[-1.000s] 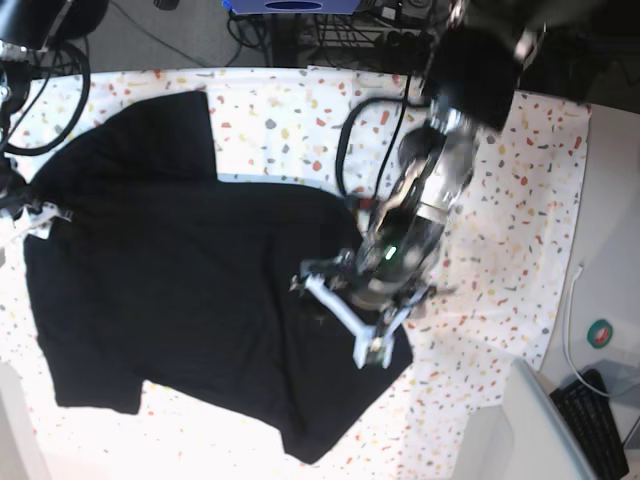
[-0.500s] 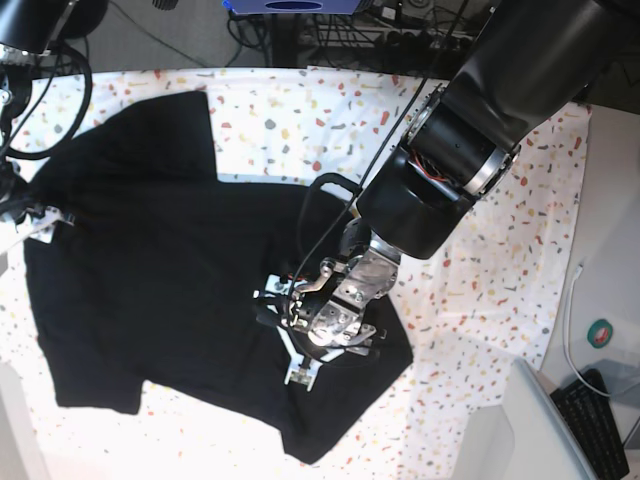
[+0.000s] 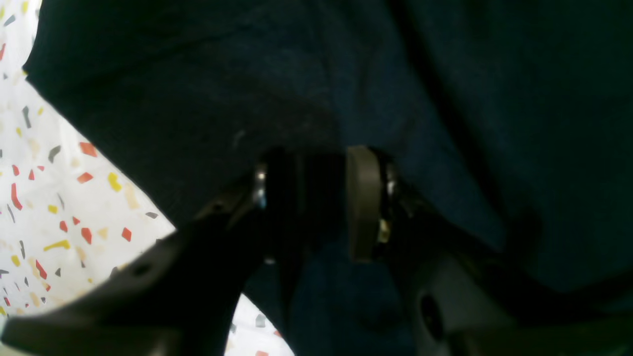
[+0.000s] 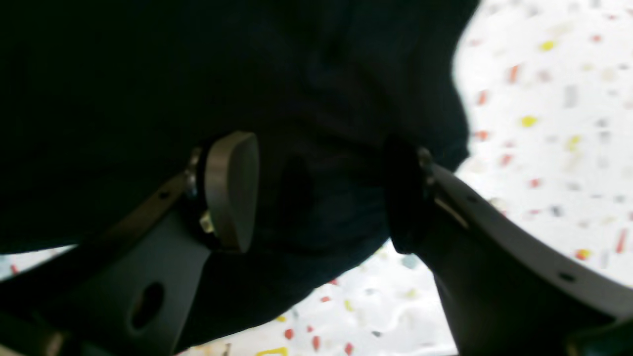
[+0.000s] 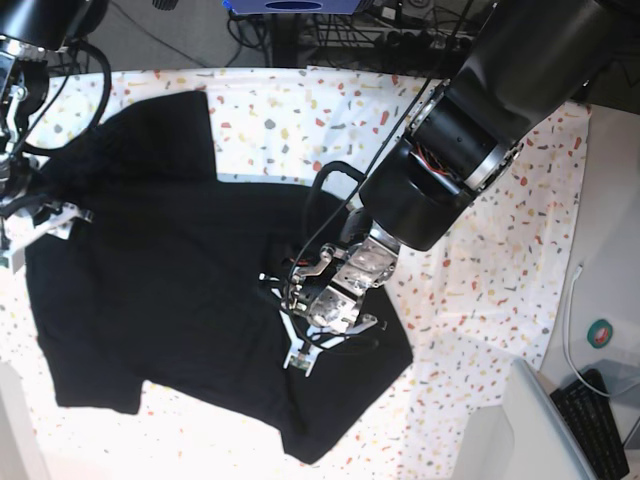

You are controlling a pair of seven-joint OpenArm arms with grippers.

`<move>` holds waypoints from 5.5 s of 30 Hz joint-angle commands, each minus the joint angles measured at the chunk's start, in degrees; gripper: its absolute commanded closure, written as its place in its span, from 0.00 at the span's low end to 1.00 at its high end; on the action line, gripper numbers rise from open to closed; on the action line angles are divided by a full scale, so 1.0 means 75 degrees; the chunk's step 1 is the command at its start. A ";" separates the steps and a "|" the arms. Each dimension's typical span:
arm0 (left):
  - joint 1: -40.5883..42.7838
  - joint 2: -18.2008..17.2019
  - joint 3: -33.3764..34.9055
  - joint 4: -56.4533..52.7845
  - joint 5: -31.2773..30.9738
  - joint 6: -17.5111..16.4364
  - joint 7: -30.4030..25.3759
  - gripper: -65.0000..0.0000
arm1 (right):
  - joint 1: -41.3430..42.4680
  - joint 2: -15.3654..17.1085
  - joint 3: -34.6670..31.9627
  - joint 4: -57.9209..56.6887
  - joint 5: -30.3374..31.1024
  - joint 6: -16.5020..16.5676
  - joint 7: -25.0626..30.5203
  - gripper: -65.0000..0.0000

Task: Layout the t-shirt on the table in an organized manner, then fold the t-shirt properly
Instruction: 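Grasp the shirt's middle with the left gripper and smooth it, then pull the shirt corner with the left gripper away from the right gripper, then hold the shirt's collar-side corners with both grippers and stretch apart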

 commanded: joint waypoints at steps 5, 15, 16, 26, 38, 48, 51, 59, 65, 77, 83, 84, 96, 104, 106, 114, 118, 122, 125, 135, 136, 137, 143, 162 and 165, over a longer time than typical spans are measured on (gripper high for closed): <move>-0.0230 0.0020 0.0011 0.0102 0.0055 0.0053 -0.0080 0.70 | 0.0255 0.0192 -0.1087 -0.0146 -0.0020 0.0037 0.1344 0.42; -0.0101 0.0020 0.0046 0.0102 0.0055 0.0053 -0.0080 0.70 | 0.1404 0.0192 -0.1579 -0.3310 -0.0020 0.0037 0.2774 0.80; -0.0101 0.0020 0.0034 0.0102 0.0055 0.0053 -0.0080 0.70 | 0.1439 0.0192 -0.1579 -0.3451 -0.0020 0.0037 0.2856 0.84; -0.0101 0.0090 -0.0036 0.0208 0.0008 0.0053 -0.0057 0.55 | 0.1462 0.0192 -0.1579 -0.4084 -0.0020 0.0037 0.2962 1.00; -0.0089 0.0161 -0.0013 0.0431 0.0043 0.0053 -0.0057 0.42 | 0.1462 0.0192 -0.1567 -0.4377 -0.0020 0.0037 0.2962 1.00; 0.0040 -0.0050 -0.0013 0.0419 0.0055 0.0053 -0.0057 0.42 | 0.1462 0.0192 -0.1532 -0.4377 -0.0020 0.0025 0.2962 1.00; 0.0075 -0.0086 -0.0013 0.0419 0.0055 0.0053 -0.0057 0.42 | 0.1462 0.0192 -0.1521 -0.4377 -0.0020 0.0025 0.2962 1.00; 0.0075 -0.0109 -0.0013 0.0419 0.0055 0.0053 -0.0057 0.67 | 0.1462 0.0192 -0.1521 -0.4377 -0.0020 0.0025 0.2962 1.00; 0.0192 -0.0132 -0.0024 0.0419 0.0055 0.0053 -0.0057 0.69 | 0.1439 0.0192 -0.1521 -0.4377 -0.0020 0.0025 0.2962 1.00; 0.0368 -0.0320 -0.0282 0.0454 0.0020 0.0065 -0.0080 1.00 | 0.1451 0.0192 -0.1521 -0.4389 -0.0020 0.0025 0.2962 1.00; 0.1493 -0.0707 -0.2439 0.1673 0.0055 0.0065 -0.0080 1.00 | 0.1439 0.0192 -0.1521 -0.4389 -0.0020 0.0025 0.2962 1.00; 0.1740 -0.0765 -0.2697 0.2095 0.0055 0.0065 -0.0080 1.00 | 0.1439 0.0192 -0.1521 -0.4401 -0.0020 0.0025 0.2962 1.00; 0.4600 -0.0871 -0.5463 0.5658 -0.0004 0.0065 -0.0104 1.00 | 0.1462 0.0204 -0.1532 -0.4635 -0.0020 0.0025 0.2962 1.00; 0.5783 -0.0859 -0.5920 0.7382 -0.0016 0.0041 -0.0104 1.00 | 0.1439 0.0192 -0.1567 -0.4600 -0.0020 0.0025 0.2962 1.00; 0.6065 -0.0847 -0.5920 0.7417 -0.0016 0.0041 -0.0104 1.00 | 0.1439 0.0192 -0.1567 -0.4600 -0.0020 0.0025 0.2962 1.00; 0.6956 -0.0355 -0.6495 0.7698 -0.0027 0.0029 -0.0092 1.00 | 0.1427 0.0192 -0.1567 -0.4588 -0.0020 0.0025 0.2962 1.00; 0.6967 -0.0414 -0.6565 0.7651 -0.0731 0.0029 -0.0057 1.00 | 0.1415 0.0192 -0.1567 -0.4588 -0.0020 0.0025 0.2962 1.00; 0.7202 -0.0812 -0.6565 0.7839 -0.1750 0.0029 -0.0057 0.81 | 0.1427 0.0192 -0.1567 -0.4529 -0.0020 0.0025 0.2962 1.00; 0.7553 -0.1141 -0.6565 0.7944 -0.2325 0.0029 -0.0045 0.47 | 0.1369 0.0192 -0.1567 -0.4248 -0.0020 0.0025 0.2915 1.00; 0.8081 -0.1586 -0.8136 0.8554 -0.3837 0.0018 -0.0080 0.25 | 0.0782 -0.0019 -0.1521 -0.1939 0.0016 0.0025 0.2024 0.87; 0.8022 -0.1703 -0.8241 0.8472 -0.3837 0.0018 -0.0080 0.25 | 0.0583 -0.0042 -0.1521 -0.1529 0.0016 0.0025 0.2024 0.78; 0.7893 -0.1832 -0.8276 0.8343 -0.3837 -0.0006 -0.0080 0.25 | 0.0372 -0.0054 -0.1532 -0.1048 0.0016 0.0025 0.2024 0.70; 0.7272 -0.2125 -0.8288 0.7018 -0.3895 -0.1471 -0.0080 0.25 | -0.0683 -0.0077 -0.1509 0.0476 0.0027 0.0025 0.2001 0.35; 0.6077 -0.2149 -0.8194 0.4979 -0.3837 -0.1928 -0.0092 0.37 | -0.1914 -0.0546 0.1293 0.0452 0.2008 0.0037 0.2048 0.36; 0.6077 -0.2160 -0.8194 0.4815 -0.3837 -0.1928 -0.0092 0.70 | -0.1996 -0.0546 0.1480 0.0230 0.2032 0.0037 0.2048 0.35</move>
